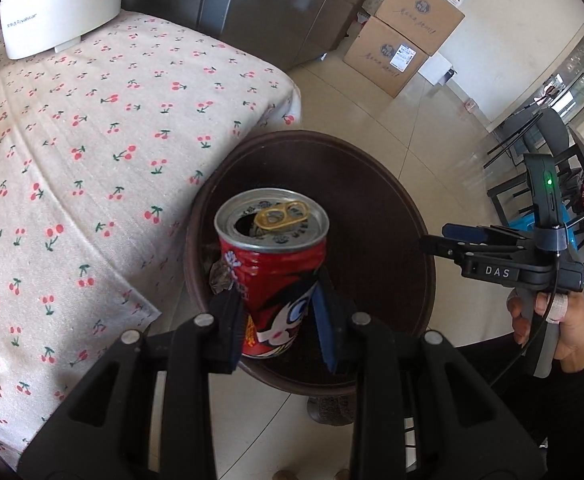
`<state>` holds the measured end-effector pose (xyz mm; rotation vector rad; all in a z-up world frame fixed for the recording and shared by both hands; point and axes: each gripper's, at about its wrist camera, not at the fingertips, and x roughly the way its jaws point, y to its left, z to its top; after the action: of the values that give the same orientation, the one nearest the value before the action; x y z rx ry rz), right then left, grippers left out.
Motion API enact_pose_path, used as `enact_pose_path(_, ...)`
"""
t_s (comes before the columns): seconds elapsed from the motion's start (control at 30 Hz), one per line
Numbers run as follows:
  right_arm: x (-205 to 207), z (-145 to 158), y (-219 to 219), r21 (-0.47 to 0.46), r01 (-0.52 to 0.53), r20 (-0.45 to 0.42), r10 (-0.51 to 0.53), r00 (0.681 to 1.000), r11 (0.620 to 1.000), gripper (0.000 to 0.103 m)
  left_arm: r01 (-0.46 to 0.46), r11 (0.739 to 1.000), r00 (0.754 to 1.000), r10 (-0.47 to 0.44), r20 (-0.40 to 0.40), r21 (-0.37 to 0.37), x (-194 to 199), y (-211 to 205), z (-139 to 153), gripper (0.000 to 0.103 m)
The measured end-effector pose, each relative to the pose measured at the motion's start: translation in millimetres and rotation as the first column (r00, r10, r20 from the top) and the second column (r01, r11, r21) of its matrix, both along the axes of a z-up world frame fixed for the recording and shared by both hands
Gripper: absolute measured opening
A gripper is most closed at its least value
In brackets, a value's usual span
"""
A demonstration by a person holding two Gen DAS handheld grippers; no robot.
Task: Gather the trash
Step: 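Carry the red can and milk carton over the brown bin and release both, then move both tools back over the table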
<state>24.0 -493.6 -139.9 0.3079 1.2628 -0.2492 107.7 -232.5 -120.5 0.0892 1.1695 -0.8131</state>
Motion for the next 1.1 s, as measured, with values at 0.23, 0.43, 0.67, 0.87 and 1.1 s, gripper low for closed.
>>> enact_pose_path(0.23, 1, 7, 8, -0.013, -0.018, 0.013, 0.018, 1.0, 1.0, 0.063, 0.013, 1.0, 0.999, -0.014, 0.037, 0.023, -3, 8, 3, 0.032)
enact_pose_path(0.43, 5, 16, 13, -0.001, -0.017, 0.043, 0.017, 0.999, 1.0, 0.068, -0.033, 0.999, 0.997, 0.032, 0.071, 0.022, -3, 21, 13, 0.069)
enact_pose_path(0.67, 18, 32, 30, 0.005, -0.039, 0.079, 0.039, 0.996, 0.999, 0.07, -0.136, 0.99, 0.987, 0.132, 0.088, 0.035, 6, 61, 25, 0.083)
enact_pose_path(0.87, 39, 48, 57, 0.013, -0.075, 0.109, 0.073, 0.991, 0.997, 0.071, -0.242, 0.968, 0.964, 0.232, 0.126, 0.064, 11, 108, 35, 0.098)
enact_pose_path(1.1, 67, 56, 105, 0.011, -0.151, 0.125, 0.148, 0.981, 0.989, 0.072, -0.362, 0.93, 0.926, 0.35, 0.14, 0.065, 14, 169, 42, 0.1)
